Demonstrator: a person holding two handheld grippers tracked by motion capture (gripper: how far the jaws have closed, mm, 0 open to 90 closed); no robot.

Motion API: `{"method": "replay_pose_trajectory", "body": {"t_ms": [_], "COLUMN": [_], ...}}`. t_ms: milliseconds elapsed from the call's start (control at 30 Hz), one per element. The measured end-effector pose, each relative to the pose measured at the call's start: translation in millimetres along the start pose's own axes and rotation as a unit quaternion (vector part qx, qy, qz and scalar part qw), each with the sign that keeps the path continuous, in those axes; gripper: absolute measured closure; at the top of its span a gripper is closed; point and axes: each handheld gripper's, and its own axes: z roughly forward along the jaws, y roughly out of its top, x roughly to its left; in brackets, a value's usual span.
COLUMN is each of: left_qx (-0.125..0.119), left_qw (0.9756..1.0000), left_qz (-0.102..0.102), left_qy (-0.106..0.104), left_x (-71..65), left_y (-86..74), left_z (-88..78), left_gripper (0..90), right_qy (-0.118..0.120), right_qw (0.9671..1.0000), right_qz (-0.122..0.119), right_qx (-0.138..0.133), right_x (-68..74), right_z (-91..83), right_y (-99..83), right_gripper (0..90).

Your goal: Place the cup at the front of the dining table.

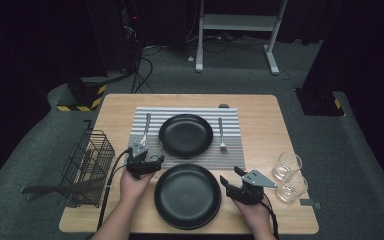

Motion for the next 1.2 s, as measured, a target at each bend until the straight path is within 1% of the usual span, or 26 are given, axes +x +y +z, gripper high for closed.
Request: {"method": "replay_pose_trajectory", "body": {"t_ms": [167,267,333,367,433,500,567,633,733,800,867,967,1100,1200], "left_qx": [0.010,0.022,0.028,0.026,0.014,0.012,0.018,0.018,0.015,0.019,0.021,0.016,0.016,0.014], "left_qw": [0.9999,0.9996,0.9995,0.9995,0.9999,0.9998,0.9998,0.9998,0.9997,0.9998,0.9998,0.9998,0.9997,0.9998], "left_qz": [0.006,0.014,0.016,0.015,0.001,-0.009,-0.004,0.001,-0.014,-0.004,0.005,0.010,0.003,-0.004], "left_qy": [0.003,0.008,0.003,0.004,-0.009,-0.013,-0.008,-0.002,-0.009,0.003,0.004,0.004,0.016,0.016], "left_x": [-0.2,-3.1,-3.2,-3.3,-1.1,-0.1,-1.3,-1.8,1.4,1.6,2.0,1.1,4.2,7.5], "left_y": [0.3,2.3,3.7,4.4,6.9,10.2,12.6,13.4,14.6,16.7,19.2,23.2,24.3,24.2], "left_z": [-1.2,-0.7,-1.3,-2.7,-6.2,-8.1,-8.8,-9.7,-9.4,-7.5,-5.5,-2.9,0.5,1.2], "left_gripper": [22.4,22.2,21.4,20.4,18.9,18.2,18.5,20.1,20.5,20.5,20.5,20.5,20.5,20.5], "right_qy": [0.002,0.002,0.003,0.003,0.001,0.001,0.001,0.002,0.004,0.003,0.005,0.006,0.007,0.008], "right_qw": [1.0000,1.0000,1.0000,1.0000,1.0000,1.0000,1.0000,1.0000,1.0000,1.0000,1.0000,0.9999,0.9999,0.9999], "right_qz": [-0.001,-0.002,-0.001,0.001,0.003,0.003,0.001,0.001,0.001,0.000,0.003,0.010,0.007,0.008], "right_qx": [-0.002,-0.003,-0.003,-0.003,-0.004,-0.005,-0.005,-0.003,-0.002,-0.002,-0.002,-0.004,-0.006,-0.006], "right_x": [0.4,1.1,0.3,-0.1,-0.6,-0.6,-0.3,-0.1,0.4,0.3,0.2,0.2,0.9,0.6], "right_z": [-0.5,-1.5,-2.2,-2.6,-3.0,-2.9,-2.5,-2.1,-1.4,-0.9,-0.5,0.3,0.7,0.3], "right_y": [0.7,0.3,0.1,0.0,-0.1,0.1,0.1,-0.2,-0.6,-0.7,-0.7,0.4,1.0,0.3], "right_gripper": [32.9,32.9,33.4,33.5,33.6,33.7,33.8,33.8,33.8,33.9,34.1,34.2,34.2,34.2]}}
